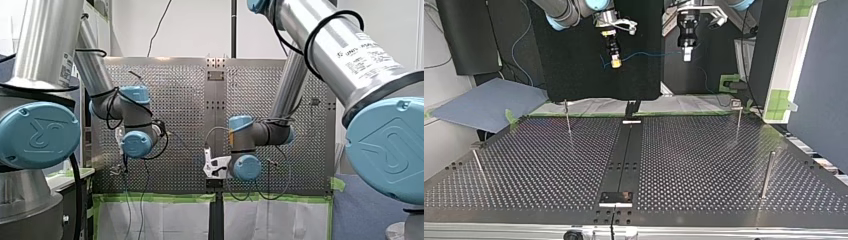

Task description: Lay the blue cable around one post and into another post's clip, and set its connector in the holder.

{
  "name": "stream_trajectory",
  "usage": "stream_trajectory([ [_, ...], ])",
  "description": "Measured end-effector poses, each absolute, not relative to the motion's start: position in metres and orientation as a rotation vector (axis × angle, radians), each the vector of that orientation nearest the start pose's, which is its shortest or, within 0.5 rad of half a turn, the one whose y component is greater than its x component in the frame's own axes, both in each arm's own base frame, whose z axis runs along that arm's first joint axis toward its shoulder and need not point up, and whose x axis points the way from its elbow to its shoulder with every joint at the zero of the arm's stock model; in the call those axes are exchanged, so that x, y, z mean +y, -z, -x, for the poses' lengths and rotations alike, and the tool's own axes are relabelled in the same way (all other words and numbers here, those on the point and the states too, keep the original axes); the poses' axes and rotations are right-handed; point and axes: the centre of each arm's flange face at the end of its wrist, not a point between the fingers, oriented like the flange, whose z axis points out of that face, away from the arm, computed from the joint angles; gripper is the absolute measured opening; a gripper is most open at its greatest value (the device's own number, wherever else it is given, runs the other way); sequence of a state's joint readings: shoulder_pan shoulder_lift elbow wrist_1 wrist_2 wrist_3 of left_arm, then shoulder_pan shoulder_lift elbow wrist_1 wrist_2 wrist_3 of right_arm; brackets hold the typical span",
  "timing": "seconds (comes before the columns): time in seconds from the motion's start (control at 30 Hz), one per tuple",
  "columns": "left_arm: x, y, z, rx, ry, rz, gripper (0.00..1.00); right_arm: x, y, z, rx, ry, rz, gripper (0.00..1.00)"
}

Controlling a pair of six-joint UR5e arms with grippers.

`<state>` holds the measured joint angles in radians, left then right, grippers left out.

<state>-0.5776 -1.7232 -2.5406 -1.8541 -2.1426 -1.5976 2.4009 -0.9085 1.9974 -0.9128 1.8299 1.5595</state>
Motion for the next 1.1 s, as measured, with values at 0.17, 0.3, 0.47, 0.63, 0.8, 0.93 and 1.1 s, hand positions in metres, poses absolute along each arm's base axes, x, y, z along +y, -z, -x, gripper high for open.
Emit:
stream_trajectory([
  [0.17, -0.247, -0.154, -0.234, 1.42, 0.092, 0.082, 0.0, -0.275, -0.059, -0.464, -0.948, -1.496, -1.749, 0.0],
  [0.3, -0.248, -0.166, -0.239, 1.398, 0.099, 0.093, 0.0, -0.274, -0.075, -0.467, -0.962, -1.538, -1.745, 0.0],
  [0.47, -0.253, -0.174, -0.248, 1.39, 0.099, 0.099, 0.0, -0.28, -0.101, -0.471, -0.964, -1.575, -1.724, 0.0],
  [0.63, -0.255, -0.178, -0.255, 1.391, 0.094, 0.103, 0.0, -0.289, -0.132, -0.479, -0.953, -1.61, -1.691, 0.0],
  [0.8, -0.257, -0.186, -0.267, 1.392, 0.08, 0.12, 0.0, -0.295, -0.159, -0.484, -0.943, -1.64, -1.661, 0.0],
  [0.93, -0.257, -0.19, -0.274, 1.395, 0.066, 0.132, 0.0, -0.299, -0.185, -0.489, -0.929, -1.67, -1.631, 0.0],
  [1.1, -0.253, -0.196, -0.279, 1.403, 0.046, 0.161, 0.0, -0.306, -0.223, -0.495, -0.915, -1.709, -1.59, 0.0],
])
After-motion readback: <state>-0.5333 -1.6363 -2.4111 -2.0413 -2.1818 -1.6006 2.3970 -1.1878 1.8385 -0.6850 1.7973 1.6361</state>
